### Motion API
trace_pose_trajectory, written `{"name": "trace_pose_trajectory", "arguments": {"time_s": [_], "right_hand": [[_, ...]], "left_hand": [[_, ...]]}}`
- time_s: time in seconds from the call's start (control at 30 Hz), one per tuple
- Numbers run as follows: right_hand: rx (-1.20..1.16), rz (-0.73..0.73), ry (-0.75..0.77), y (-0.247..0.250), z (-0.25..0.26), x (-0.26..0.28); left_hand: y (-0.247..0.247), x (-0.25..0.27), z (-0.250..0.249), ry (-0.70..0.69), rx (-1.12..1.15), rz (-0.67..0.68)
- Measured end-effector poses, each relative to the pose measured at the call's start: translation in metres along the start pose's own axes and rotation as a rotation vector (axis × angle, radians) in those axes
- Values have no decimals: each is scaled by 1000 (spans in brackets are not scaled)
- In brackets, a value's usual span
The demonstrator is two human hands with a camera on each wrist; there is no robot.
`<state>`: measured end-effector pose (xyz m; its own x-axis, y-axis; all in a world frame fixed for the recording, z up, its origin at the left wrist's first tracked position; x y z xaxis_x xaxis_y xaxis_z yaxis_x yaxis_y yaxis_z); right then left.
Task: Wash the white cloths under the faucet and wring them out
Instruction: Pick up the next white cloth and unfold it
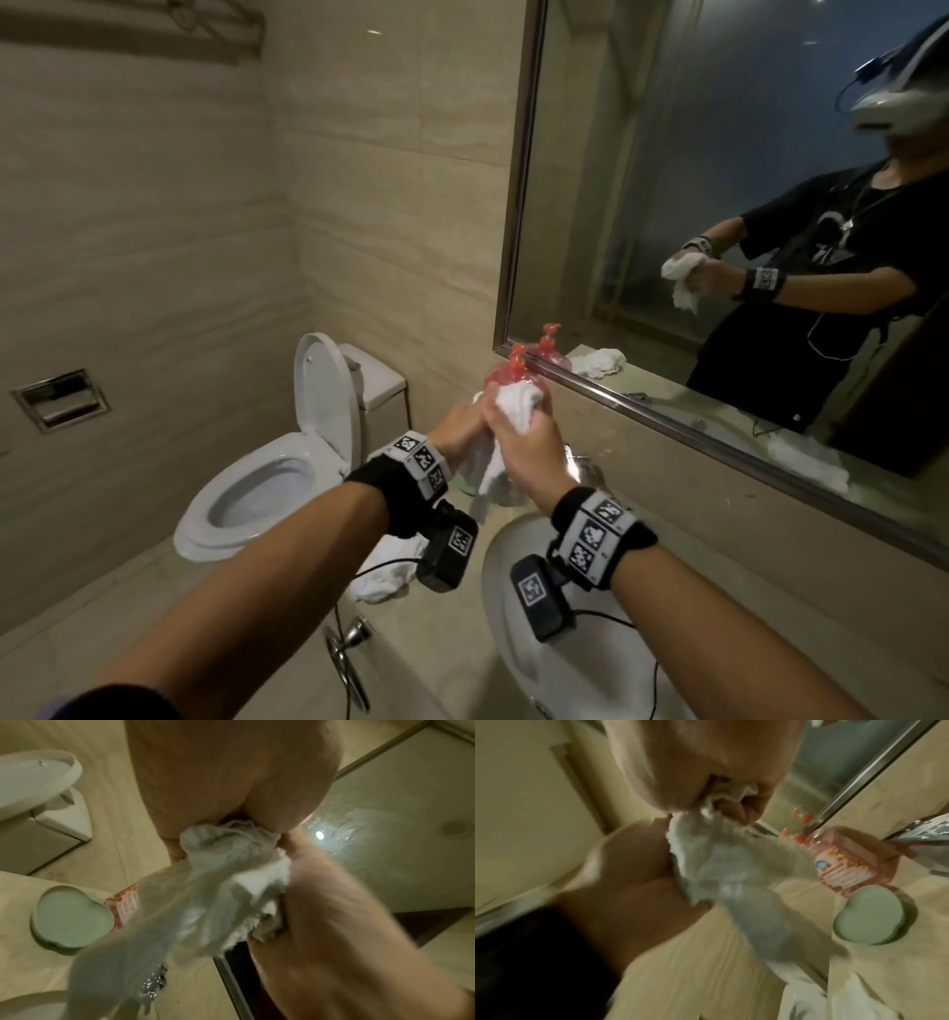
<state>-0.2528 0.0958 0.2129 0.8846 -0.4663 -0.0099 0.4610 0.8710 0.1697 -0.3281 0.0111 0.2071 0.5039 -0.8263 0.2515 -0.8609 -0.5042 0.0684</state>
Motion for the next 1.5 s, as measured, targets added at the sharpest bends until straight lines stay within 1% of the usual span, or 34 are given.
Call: {"name": "trace_pose_trajectory", "arguments": {"time_s": [0.07,0.1,0.13,0.23,0.27,0.33,0.4,0.43,0.5,0.53,0.57,0.6,0.63,0.67,0.7,0.77,0.83,0.9,0.97,1.0,1.03,1.1,1.17,1.2,1.23,1.3,1.37,1.43,1.47,1.5], "right_hand": [[-16,-148,-10,18,5,-6],[-8,-191,-28,26,6,-7],[10,-190,-31,28,5,-9],[60,-127,45,10,4,-6],[80,-132,58,9,1,-6],[120,-126,22,17,-2,-11],[151,-87,-79,34,-7,-16],[169,-63,-109,41,-8,-17],[223,36,-79,44,-4,-17],[270,132,-45,39,0,-16],[355,249,-17,32,1,-14],[481,359,-3,26,0,-12],[620,437,-3,23,-4,-9],[725,481,-18,22,-9,-8],[778,495,-45,23,-15,-7],[721,469,-89,31,-26,-8],[522,421,-162,41,-38,-10],[316,352,-268,50,-52,-10],[98,239,-333,55,-61,-10],[0,161,-336,56,-62,-9],[-52,75,-312,56,-59,-8],[-66,-60,-213,47,-47,-7],[-59,-83,-93,23,-31,-8],[-42,-76,-45,12,-23,-10],[-26,-86,-18,6,-15,-12],[-21,-154,-43,13,-11,-17],[-11,-212,-75,24,-11,-19],[65,-226,-31,23,-6,-20],[103,-227,-11,22,-5,-19],[122,-217,-2,22,-5,-19]], "left_hand": [[-16,-2,1,26,18,60],[-21,-1,1,40,25,91],[-21,-1,-2,44,10,97],[-8,3,-17,-16,-7,-15],[-8,5,-19,-22,18,-8],[-16,9,-17,11,55,102],[-18,14,-13,51,6,215],[-12,16,-13,52,-114,238],[1,17,-17,45,-575,244],[9,17,-15,73,-810,223],[18,18,-14,100,-993,185],[28,19,-12,122,-1109,141],[37,20,-11,133,-1161,104],[44,20,-10,120,-1163,87],[49,20,-10,95,-1134,85],[55,18,-7,55,-1006,100],[59,18,0,41,-762,104],[54,17,6,30,-480,135],[45,13,11,39,-263,149],[42,11,13,43,-197,136],[38,9,14,48,-162,111],[33,7,12,53,-170,34],[25,7,0,22,-197,-41],[18,6,-5,0,-164,-55],[11,5,-7,-11,-97,-50],[-6,4,-8,-11,-6,17],[-15,4,-12,-19,-37,69],[-6,4,-17,-24,-70,5],[-4,4,-17,-8,-56,-5],[-7,4,-15,11,-34,24]]}}
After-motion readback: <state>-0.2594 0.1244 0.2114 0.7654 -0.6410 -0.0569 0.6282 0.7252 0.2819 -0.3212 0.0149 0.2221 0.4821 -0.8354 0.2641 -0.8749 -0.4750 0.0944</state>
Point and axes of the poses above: each hand's wrist, its own x-axis away from the middle knuckle, its own y-axis out of the back of the hand, z = x × y, the point moved 10 cm from there along -x, towards the middle knuckle, and after that the axes turned 13 degrees about z, right-handed, at the moved point
